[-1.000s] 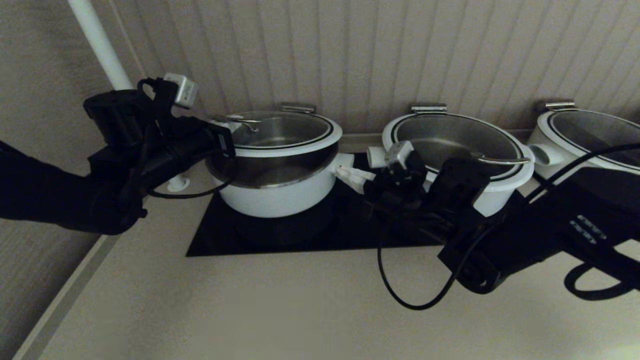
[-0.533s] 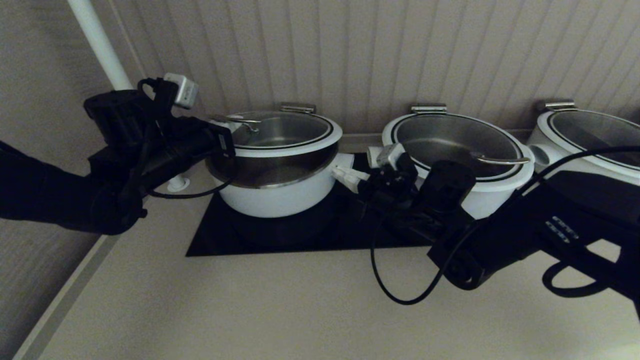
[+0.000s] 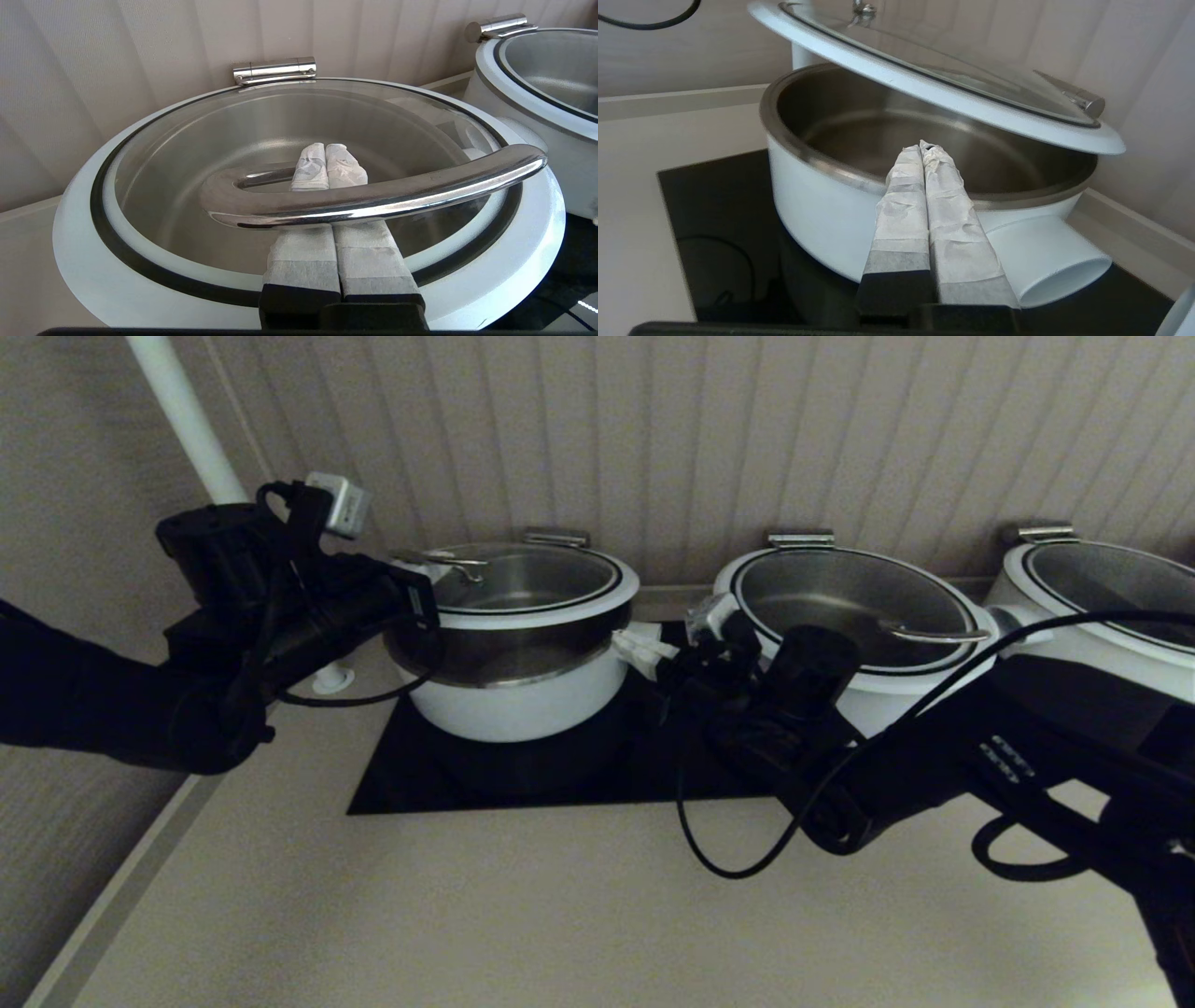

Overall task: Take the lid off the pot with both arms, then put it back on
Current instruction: Hold the pot lid with the right arm

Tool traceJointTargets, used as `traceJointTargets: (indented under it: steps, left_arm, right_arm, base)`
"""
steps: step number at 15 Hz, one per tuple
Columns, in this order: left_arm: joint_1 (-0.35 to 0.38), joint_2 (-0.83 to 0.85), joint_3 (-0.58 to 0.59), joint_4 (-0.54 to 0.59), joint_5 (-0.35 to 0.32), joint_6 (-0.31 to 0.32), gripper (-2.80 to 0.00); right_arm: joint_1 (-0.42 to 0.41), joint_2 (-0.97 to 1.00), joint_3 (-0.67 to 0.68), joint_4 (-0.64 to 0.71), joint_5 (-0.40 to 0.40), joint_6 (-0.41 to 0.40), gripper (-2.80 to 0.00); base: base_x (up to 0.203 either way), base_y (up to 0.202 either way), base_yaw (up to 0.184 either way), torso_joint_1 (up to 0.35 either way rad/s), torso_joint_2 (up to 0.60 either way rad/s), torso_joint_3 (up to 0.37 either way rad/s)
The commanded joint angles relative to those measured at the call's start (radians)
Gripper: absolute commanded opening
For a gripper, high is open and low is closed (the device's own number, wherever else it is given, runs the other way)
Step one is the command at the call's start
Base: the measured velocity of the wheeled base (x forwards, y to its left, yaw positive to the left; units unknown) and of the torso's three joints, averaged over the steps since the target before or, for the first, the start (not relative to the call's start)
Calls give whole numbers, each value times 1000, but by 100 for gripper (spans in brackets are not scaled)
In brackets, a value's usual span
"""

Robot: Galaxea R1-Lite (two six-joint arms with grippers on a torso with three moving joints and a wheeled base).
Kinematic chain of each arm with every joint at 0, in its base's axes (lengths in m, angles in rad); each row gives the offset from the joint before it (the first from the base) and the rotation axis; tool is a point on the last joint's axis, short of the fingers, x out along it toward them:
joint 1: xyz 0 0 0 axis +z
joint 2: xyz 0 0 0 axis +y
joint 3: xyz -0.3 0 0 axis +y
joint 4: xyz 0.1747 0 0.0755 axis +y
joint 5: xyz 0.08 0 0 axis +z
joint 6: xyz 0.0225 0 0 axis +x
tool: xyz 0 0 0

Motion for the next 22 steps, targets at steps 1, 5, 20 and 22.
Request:
traceJointTargets:
  steps: [1,5,20,22]
  left_arm:
    - [-1,-1,0,-6,-1,0,-280]
    - [0,-1,0,-7,-1,0,-280]
    - [0,-8,5,-9,-1,-1,-280]
    - [0,-10,5,-9,-1,-1,-280]
  right_arm:
    - [1,18,-29,4,2,-3,-280]
    - [5,45,-124,53,2,-4,-280]
    - [11,130,-241,106,2,-4,-280]
    - [11,144,-261,114,2,-4,-280]
  base:
    - [0,0,0,0,0,0]
    - [0,0,0,0,0,0]
    - [0,0,0,0,0,0]
    - [0,0,0,0,0,0]
